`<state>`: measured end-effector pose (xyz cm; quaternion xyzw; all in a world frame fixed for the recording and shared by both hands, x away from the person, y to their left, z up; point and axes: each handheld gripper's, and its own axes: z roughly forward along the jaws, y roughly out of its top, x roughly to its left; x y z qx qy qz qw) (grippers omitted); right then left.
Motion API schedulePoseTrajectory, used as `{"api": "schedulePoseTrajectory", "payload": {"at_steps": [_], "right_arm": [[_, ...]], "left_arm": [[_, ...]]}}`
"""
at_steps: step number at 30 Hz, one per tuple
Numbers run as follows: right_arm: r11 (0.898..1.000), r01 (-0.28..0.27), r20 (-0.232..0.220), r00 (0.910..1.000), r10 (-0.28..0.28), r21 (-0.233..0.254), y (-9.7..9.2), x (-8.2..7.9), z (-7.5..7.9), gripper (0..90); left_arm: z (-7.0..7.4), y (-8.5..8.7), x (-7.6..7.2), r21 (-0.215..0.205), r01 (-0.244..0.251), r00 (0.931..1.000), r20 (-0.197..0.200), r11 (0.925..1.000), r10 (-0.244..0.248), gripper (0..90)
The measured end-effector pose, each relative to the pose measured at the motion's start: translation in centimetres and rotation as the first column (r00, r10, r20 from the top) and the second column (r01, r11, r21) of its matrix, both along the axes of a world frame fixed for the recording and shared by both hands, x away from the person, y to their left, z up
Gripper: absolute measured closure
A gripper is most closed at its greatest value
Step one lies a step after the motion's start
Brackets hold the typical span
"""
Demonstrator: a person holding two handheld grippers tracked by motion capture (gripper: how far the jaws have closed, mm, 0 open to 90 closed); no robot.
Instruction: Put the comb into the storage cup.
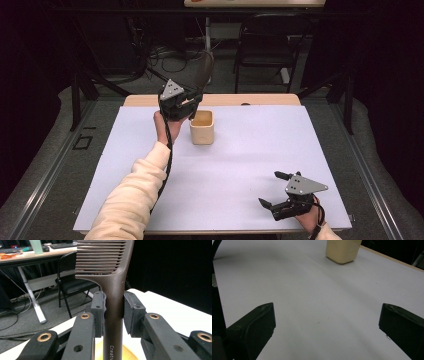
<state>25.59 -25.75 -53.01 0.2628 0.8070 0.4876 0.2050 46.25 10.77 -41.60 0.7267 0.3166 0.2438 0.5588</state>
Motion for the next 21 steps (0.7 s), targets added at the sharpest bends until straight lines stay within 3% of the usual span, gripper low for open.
{"api": "schedulePoseTrajectory", "payload": {"at_steps": [21], "right_arm": [[1.000, 0.002, 0.005, 1.0000, -0.002, 0.004, -0.1, 0.0, 0.0, 0.3]], "left_arm": [[-0.9, -0.8, 1.1, -0.037, -0.001, 1.0000, 0.001, 0.9993, 0.001, 72.4]]}}
